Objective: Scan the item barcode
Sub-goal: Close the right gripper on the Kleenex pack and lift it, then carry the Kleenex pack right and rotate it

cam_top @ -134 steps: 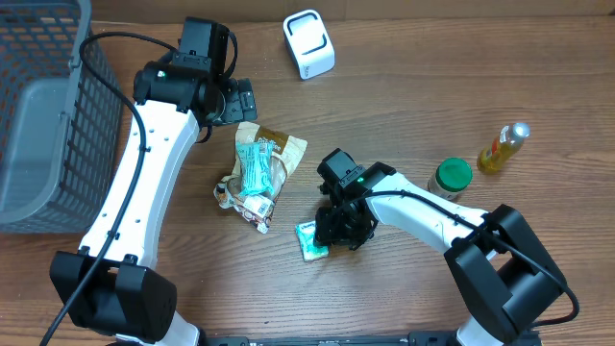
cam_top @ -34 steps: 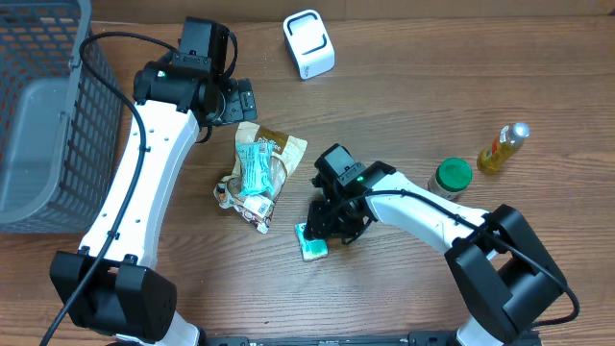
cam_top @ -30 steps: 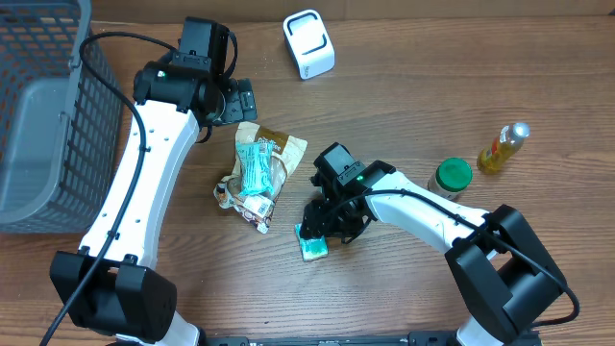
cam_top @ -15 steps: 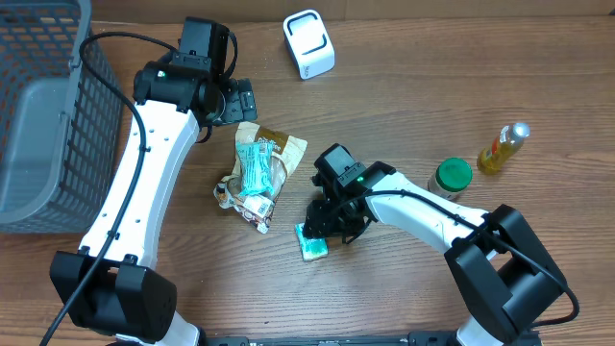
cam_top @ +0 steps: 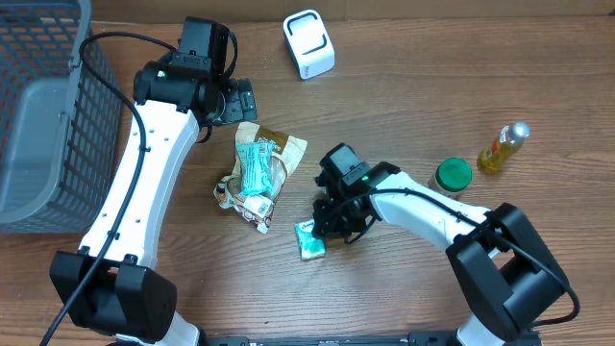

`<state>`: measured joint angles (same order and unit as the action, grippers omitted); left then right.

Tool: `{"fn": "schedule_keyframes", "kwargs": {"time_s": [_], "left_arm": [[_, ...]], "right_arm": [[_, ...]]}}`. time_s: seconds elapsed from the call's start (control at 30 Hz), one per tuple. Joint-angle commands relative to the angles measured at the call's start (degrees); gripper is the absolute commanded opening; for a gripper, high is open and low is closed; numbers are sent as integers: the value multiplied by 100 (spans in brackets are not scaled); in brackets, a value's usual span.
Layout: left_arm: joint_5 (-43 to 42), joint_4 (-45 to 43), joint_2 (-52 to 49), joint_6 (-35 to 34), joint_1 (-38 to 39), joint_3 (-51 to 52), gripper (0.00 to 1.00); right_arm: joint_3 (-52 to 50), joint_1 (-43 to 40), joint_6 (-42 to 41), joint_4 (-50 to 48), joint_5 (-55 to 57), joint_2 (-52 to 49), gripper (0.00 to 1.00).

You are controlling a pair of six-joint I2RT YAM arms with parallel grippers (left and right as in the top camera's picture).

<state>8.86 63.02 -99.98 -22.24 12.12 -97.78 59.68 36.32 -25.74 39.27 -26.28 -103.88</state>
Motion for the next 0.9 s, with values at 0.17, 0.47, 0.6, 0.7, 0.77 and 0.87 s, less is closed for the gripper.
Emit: {"fn": "schedule_keyframes", "kwargs": {"time_s": [0.17,0.47,0.6,0.7,0.77,0.87], "left_arm": [[55,-2,68,85,28,-96,100],[55,-2,68,85,28,-96,100],[55,-2,68,85,28,-96,100],[55,-2,68,85,28,-96,100],[55,-2,68,85,28,-96,100],[55,-2,68,85,28,-96,100]], "right_arm": [[382,-1152,1364,114,-3093,240,4],[385,-2280,2155,234,-5327,826,4],[385,-2527,2153,72,-6192,964,4],[393,-2691,1937,0,-6367,975,4],[393,-2804,1930,28,-6369,975,4],[393,-2911,1670,42,-6369,992,4]]}}
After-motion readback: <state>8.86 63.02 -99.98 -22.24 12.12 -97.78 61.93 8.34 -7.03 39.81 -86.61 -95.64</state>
